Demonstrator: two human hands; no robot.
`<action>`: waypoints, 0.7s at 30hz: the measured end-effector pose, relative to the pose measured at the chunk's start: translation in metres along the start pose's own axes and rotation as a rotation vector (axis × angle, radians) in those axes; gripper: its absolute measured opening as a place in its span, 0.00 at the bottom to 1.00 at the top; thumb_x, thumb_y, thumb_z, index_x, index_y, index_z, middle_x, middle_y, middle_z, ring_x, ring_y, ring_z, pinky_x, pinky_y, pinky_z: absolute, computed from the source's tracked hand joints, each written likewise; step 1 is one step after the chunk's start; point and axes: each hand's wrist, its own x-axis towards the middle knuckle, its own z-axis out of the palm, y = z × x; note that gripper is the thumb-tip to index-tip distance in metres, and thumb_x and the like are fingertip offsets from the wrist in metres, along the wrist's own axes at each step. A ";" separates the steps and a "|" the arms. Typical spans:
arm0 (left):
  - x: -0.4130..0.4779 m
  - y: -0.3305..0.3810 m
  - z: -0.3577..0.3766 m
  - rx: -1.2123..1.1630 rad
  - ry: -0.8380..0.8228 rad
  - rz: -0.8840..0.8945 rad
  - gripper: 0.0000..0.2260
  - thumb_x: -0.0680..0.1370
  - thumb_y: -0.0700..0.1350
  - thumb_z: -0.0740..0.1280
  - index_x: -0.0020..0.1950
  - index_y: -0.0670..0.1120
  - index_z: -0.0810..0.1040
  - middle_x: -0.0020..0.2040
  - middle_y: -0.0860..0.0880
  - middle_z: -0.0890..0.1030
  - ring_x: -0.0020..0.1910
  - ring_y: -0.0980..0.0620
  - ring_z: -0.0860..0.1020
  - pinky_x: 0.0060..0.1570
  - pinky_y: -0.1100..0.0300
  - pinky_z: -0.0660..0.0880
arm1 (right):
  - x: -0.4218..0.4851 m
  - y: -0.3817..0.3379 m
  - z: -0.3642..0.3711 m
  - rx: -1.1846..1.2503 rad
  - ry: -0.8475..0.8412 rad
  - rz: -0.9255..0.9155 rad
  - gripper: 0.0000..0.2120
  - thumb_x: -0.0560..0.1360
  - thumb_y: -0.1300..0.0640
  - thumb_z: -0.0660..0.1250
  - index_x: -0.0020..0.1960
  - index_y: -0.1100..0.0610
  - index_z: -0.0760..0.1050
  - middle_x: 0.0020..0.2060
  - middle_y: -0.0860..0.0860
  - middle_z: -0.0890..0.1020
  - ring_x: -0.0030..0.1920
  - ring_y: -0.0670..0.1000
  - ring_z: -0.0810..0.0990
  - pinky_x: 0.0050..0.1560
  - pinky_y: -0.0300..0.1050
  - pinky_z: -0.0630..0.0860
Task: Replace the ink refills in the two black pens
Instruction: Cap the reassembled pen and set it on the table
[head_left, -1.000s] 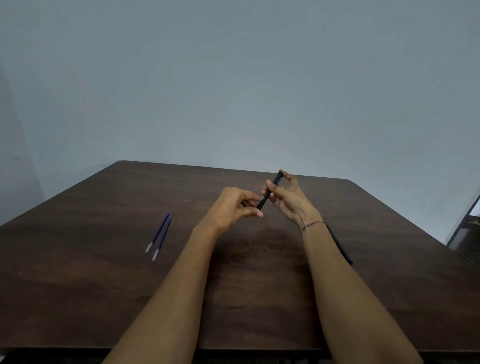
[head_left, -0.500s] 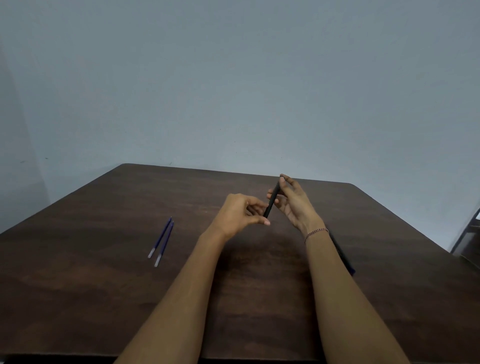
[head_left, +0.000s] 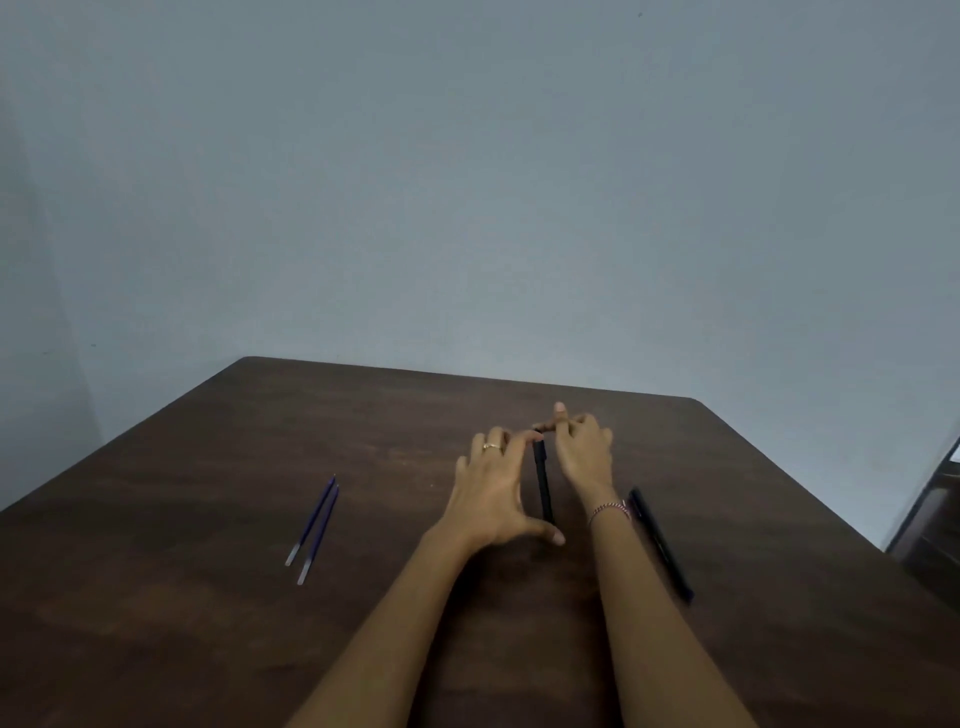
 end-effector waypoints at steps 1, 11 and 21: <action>0.001 0.004 0.003 0.022 -0.009 -0.020 0.50 0.54 0.69 0.74 0.70 0.58 0.54 0.66 0.50 0.62 0.63 0.50 0.60 0.58 0.53 0.62 | 0.002 0.000 -0.003 -0.058 -0.010 -0.011 0.27 0.80 0.39 0.49 0.57 0.60 0.73 0.59 0.58 0.74 0.61 0.55 0.68 0.62 0.54 0.65; -0.006 0.046 0.032 0.016 -0.134 -0.204 0.59 0.54 0.71 0.72 0.75 0.55 0.43 0.75 0.45 0.52 0.74 0.43 0.48 0.69 0.36 0.45 | 0.026 0.019 -0.061 -0.453 -0.271 -0.023 0.32 0.80 0.37 0.44 0.46 0.47 0.84 0.69 0.53 0.70 0.71 0.58 0.60 0.69 0.62 0.54; -0.006 0.082 0.052 -0.055 -0.240 -0.215 0.61 0.52 0.72 0.72 0.75 0.55 0.43 0.76 0.42 0.51 0.75 0.44 0.44 0.62 0.29 0.33 | 0.025 0.051 -0.084 -0.650 -0.372 0.057 0.37 0.77 0.32 0.41 0.60 0.56 0.77 0.68 0.55 0.71 0.73 0.58 0.59 0.69 0.62 0.53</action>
